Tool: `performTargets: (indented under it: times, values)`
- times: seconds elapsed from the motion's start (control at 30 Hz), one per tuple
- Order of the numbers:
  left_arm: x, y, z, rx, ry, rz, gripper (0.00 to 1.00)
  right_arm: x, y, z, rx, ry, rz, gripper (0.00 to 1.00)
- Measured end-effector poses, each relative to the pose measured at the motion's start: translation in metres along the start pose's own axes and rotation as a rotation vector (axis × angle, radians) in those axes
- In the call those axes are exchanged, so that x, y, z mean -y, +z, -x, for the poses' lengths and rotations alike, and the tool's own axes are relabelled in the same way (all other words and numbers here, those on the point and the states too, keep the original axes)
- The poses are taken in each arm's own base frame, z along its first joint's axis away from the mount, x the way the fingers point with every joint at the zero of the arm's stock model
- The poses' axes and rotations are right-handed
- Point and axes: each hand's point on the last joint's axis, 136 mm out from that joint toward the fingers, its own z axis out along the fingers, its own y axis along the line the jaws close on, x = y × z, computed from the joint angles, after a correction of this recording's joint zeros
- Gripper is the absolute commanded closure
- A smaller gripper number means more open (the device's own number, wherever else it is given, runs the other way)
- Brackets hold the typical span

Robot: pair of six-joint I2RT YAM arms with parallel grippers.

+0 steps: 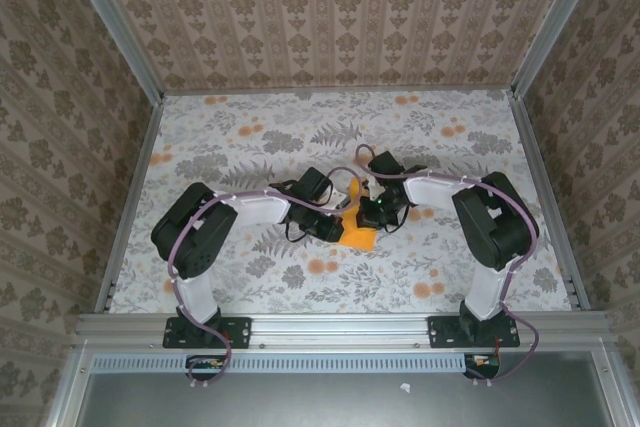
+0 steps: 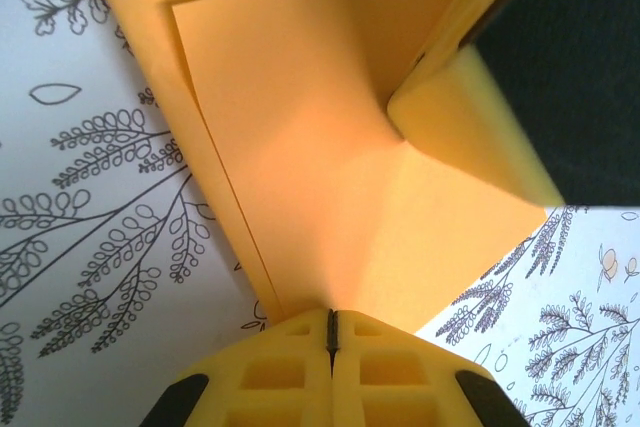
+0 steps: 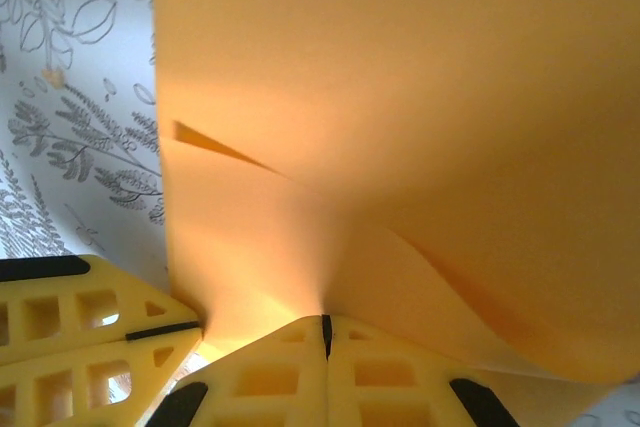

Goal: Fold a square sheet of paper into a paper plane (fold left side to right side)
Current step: Fold the triangle a second time at the center of the table.

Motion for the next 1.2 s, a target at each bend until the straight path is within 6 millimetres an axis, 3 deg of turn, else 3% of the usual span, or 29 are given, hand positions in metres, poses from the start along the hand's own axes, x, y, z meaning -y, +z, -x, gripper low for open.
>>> performTargets:
  times: [0.77, 0.87, 1.0, 1.2]
  values:
    - [0.000, 0.001, 0.005, 0.019, 0.015, 0.010, 0.94, 0.059, -0.038, 0.028, 0.074, 0.112, -0.086, 1.00]
    - [0.001, 0.002, 0.005, 0.017, 0.018, 0.013, 0.94, 0.052, -0.051, 0.032, 0.116, 0.097, -0.070, 1.00]
    - [0.001, 0.001, 0.006, 0.015, 0.017, 0.019, 0.94, 0.024, -0.060, 0.036, 0.159, 0.048, 0.005, 1.00]
    - [0.000, 0.001, 0.005, 0.008, 0.013, 0.029, 0.94, -0.008, -0.033, 0.024, 0.095, 0.003, 0.077, 1.00]
